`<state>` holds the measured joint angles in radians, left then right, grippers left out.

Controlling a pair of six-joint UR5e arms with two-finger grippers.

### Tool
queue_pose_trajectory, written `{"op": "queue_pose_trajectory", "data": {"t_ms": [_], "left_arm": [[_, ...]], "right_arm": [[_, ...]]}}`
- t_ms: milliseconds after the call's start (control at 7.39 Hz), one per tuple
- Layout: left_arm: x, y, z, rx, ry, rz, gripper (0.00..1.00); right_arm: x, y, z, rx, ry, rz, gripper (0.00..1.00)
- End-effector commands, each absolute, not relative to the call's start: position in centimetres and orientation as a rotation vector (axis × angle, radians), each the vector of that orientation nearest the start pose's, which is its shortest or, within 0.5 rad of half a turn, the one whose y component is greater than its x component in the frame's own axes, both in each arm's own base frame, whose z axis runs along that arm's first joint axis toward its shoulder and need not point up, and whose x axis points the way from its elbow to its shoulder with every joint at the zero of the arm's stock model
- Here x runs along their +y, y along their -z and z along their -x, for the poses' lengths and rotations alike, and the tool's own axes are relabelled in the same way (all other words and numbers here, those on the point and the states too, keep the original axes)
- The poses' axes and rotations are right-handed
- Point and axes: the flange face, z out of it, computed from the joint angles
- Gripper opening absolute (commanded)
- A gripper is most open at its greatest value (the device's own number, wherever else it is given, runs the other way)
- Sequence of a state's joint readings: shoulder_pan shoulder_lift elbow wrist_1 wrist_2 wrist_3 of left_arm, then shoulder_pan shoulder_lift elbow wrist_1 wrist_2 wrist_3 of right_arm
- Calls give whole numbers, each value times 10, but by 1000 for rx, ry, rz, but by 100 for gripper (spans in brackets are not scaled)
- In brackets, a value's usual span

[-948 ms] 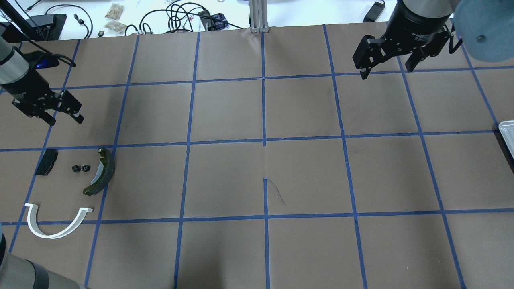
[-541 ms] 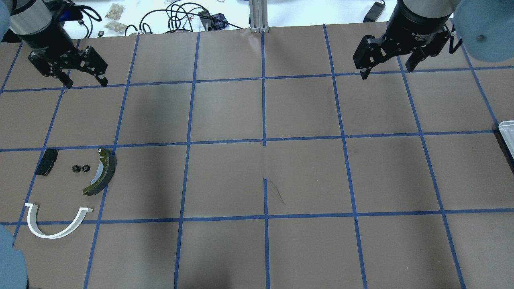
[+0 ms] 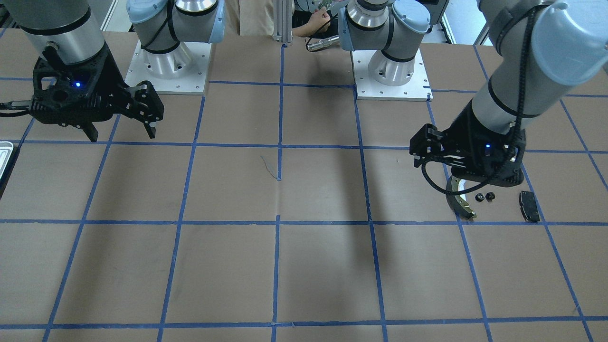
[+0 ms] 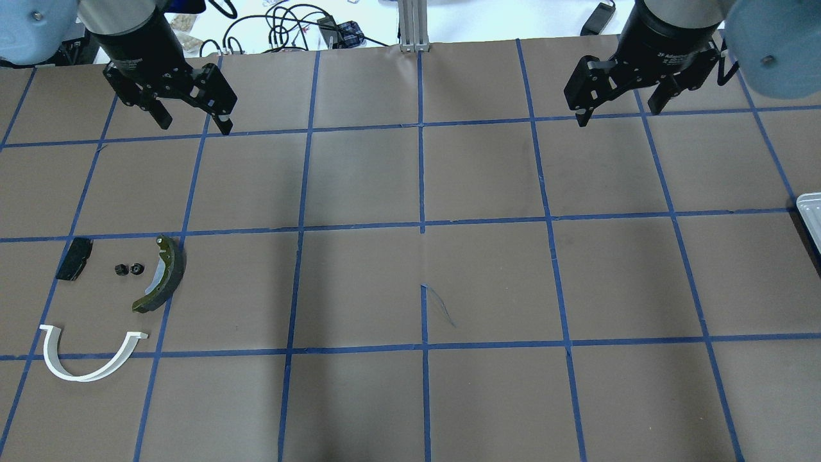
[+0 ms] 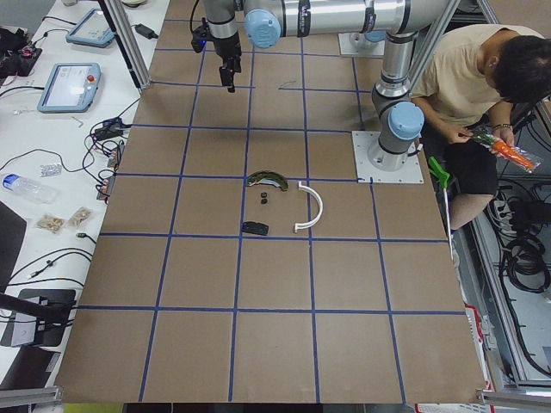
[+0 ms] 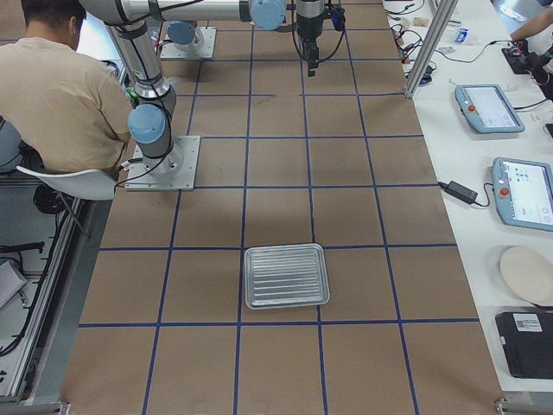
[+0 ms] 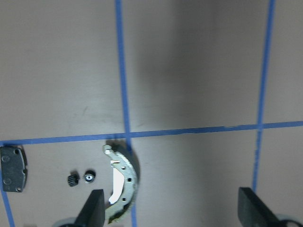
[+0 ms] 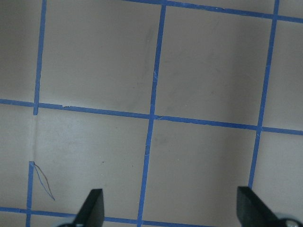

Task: Place bearing gear from tray to pile

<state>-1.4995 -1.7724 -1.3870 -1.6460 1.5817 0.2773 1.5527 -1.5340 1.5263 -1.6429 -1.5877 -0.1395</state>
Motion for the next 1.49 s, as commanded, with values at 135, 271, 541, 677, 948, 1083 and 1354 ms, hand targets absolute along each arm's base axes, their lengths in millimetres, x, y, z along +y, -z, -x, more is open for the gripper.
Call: {"op": "queue_pose_trajectory", "data": {"t_ms": [135, 271, 541, 677, 948, 1083, 1354], "left_arm": [[-531, -455, 140, 3124, -176, -316, 100], [-514, -457, 140, 3122, -176, -327, 100], [-492, -462, 131, 3116, -165, -342, 100], [-487, -463, 128, 3119, -160, -340, 100], [-478, -465, 112, 3125, -153, -287, 100], [-477, -467, 107, 3126, -146, -270, 100], [-476, -468, 107, 3126, -141, -258, 100]], "right_arm": [[-518, -500, -122, 3157, 126, 188, 100], [-517, -499, -122, 3157, 124, 190, 100], [-518, -499, -122, 3157, 126, 190, 100], [-518, -499, -122, 3157, 126, 190, 100], [-518, -499, -122, 3157, 126, 190, 100], [-518, -499, -122, 3157, 129, 190, 100], [-518, -499, -122, 3155, 129, 190, 100]]}}
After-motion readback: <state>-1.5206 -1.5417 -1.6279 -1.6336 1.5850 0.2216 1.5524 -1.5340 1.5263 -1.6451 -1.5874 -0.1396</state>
